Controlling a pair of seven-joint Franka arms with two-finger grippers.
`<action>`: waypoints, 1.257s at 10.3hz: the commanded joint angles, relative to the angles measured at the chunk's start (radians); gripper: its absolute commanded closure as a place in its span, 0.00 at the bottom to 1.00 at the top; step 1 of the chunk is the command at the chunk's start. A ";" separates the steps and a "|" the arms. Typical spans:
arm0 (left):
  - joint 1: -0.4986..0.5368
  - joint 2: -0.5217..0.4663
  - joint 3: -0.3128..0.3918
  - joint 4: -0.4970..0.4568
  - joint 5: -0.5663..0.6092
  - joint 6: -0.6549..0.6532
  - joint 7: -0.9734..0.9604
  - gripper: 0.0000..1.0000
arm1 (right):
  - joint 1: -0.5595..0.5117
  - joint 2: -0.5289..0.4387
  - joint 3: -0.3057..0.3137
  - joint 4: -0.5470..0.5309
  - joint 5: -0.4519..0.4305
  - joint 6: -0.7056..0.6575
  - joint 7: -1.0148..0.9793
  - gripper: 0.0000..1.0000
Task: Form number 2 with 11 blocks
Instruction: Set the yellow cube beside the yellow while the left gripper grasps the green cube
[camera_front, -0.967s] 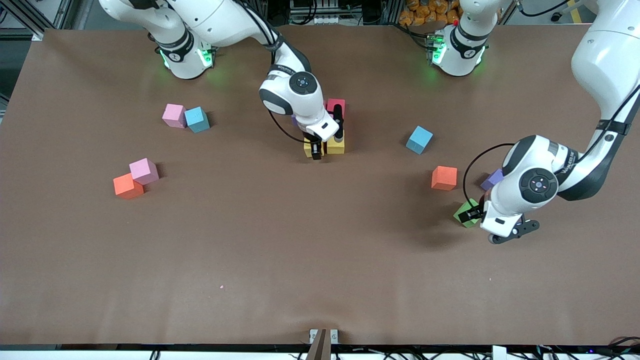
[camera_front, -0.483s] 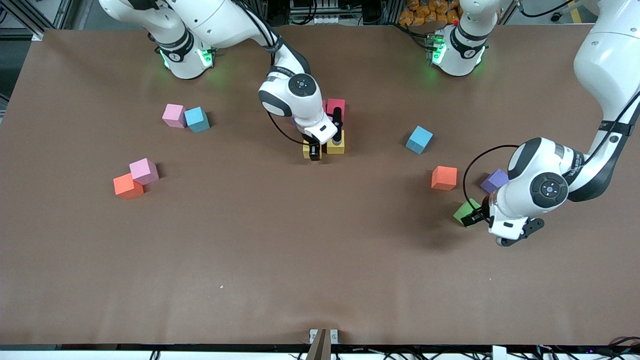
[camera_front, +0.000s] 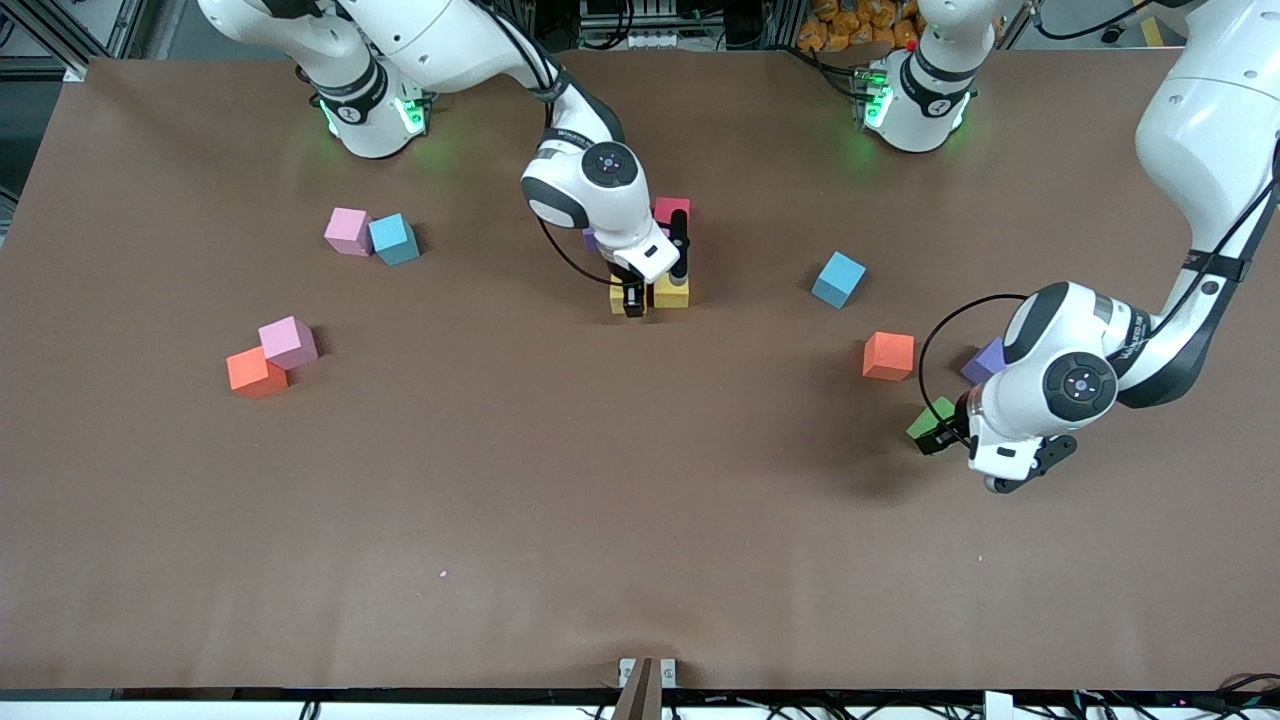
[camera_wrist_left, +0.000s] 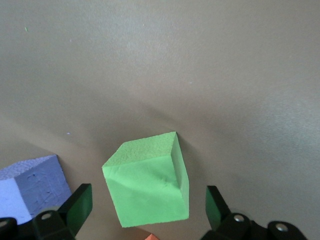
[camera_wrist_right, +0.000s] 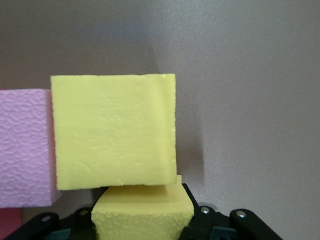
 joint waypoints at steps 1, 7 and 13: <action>-0.008 0.004 0.013 -0.001 -0.015 0.012 -0.018 0.00 | 0.019 0.007 -0.013 0.013 0.000 -0.007 0.017 0.49; -0.040 0.037 0.038 -0.001 -0.001 0.014 -0.054 0.00 | 0.023 0.001 -0.011 0.013 0.000 -0.007 0.019 0.49; -0.044 0.040 0.053 0.004 0.000 0.015 -0.054 0.13 | 0.029 -0.004 -0.011 0.012 0.000 -0.010 0.017 0.48</action>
